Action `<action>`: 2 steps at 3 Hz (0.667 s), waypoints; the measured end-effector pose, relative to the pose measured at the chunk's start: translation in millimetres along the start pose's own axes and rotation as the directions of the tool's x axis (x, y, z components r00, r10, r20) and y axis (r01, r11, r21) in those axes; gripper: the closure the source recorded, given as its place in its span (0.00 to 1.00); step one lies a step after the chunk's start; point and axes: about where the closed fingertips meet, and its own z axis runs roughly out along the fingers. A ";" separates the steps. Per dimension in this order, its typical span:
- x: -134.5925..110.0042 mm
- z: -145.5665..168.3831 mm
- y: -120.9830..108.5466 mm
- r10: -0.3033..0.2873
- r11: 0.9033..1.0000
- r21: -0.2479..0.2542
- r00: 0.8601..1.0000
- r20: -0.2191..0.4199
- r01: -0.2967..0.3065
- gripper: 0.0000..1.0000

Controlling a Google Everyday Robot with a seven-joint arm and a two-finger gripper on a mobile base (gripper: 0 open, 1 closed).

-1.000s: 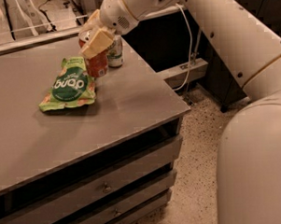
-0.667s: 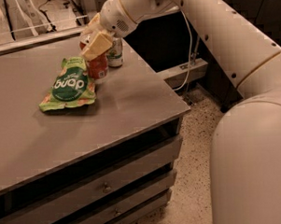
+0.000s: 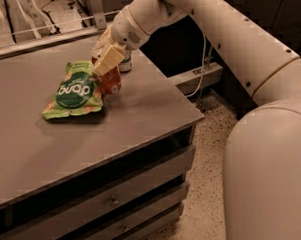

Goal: Move coke can near green rice chip bag

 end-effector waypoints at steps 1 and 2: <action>16.8 5.1 6.0 0.028 0.999 -0.018 0.999 -0.017 -0.028 0.58; 27.5 6.7 9.2 0.036 0.999 -0.013 0.999 -0.001 -0.036 0.35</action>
Offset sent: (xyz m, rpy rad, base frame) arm -0.0042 -0.0245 -0.0343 0.0288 0.0279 -0.0306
